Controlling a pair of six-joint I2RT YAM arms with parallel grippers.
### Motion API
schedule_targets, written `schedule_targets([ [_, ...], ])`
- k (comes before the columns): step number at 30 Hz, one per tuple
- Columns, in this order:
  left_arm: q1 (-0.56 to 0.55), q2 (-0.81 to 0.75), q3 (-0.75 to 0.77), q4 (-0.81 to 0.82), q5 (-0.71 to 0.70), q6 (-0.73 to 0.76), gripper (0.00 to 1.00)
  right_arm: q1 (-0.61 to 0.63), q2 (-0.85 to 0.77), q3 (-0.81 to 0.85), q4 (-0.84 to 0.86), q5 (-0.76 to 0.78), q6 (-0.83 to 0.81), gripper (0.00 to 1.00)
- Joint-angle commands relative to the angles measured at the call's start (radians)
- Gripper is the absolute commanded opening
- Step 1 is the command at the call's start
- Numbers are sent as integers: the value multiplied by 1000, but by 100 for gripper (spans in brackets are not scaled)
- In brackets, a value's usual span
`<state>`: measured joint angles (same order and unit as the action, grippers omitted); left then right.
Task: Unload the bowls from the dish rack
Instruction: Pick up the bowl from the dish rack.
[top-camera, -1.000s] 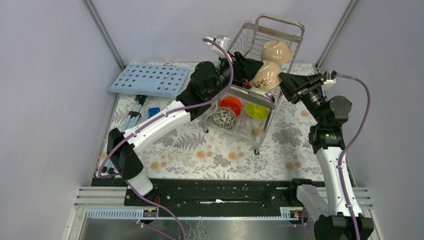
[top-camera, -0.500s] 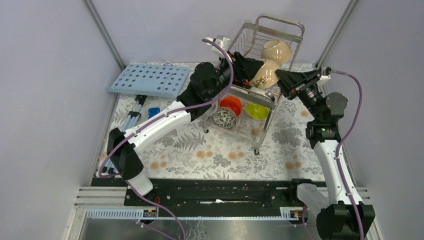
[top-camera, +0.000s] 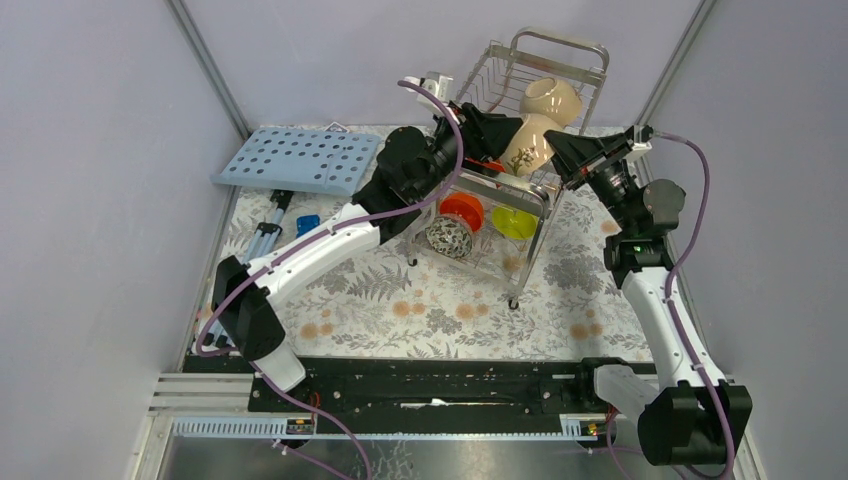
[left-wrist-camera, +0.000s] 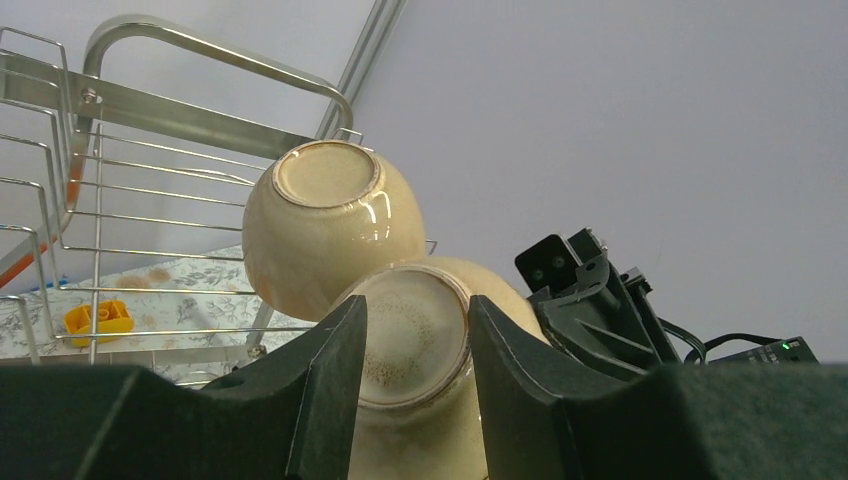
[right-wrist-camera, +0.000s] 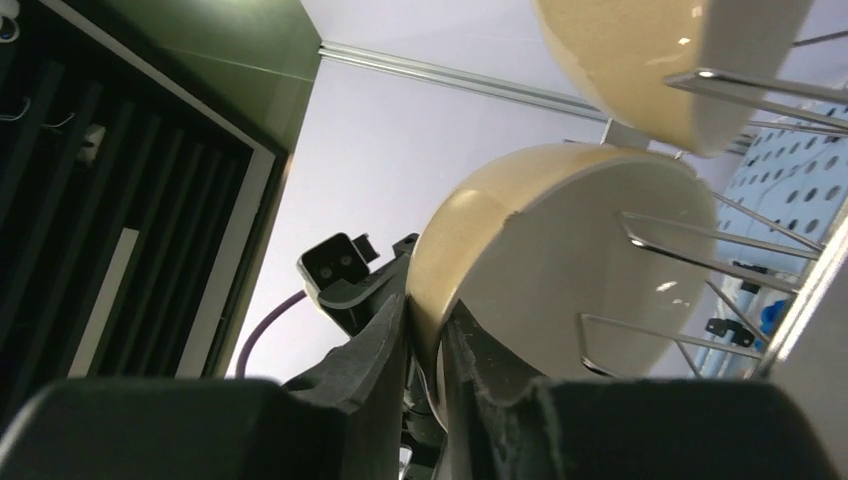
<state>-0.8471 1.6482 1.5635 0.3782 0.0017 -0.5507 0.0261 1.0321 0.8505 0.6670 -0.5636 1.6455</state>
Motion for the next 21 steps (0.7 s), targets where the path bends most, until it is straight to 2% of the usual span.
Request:
schedule_targets([
  [1,-9,-16,-28,-31,23,8,46,42,13,41,142,-26,39,21],
  [9,-7,-60,-64,-15,-25,18,49,45,36,47,216,-26,75,0],
  [21,-4,-134,-76,-22,-64,35,56,45,117,120,368,-52,189,0],
])
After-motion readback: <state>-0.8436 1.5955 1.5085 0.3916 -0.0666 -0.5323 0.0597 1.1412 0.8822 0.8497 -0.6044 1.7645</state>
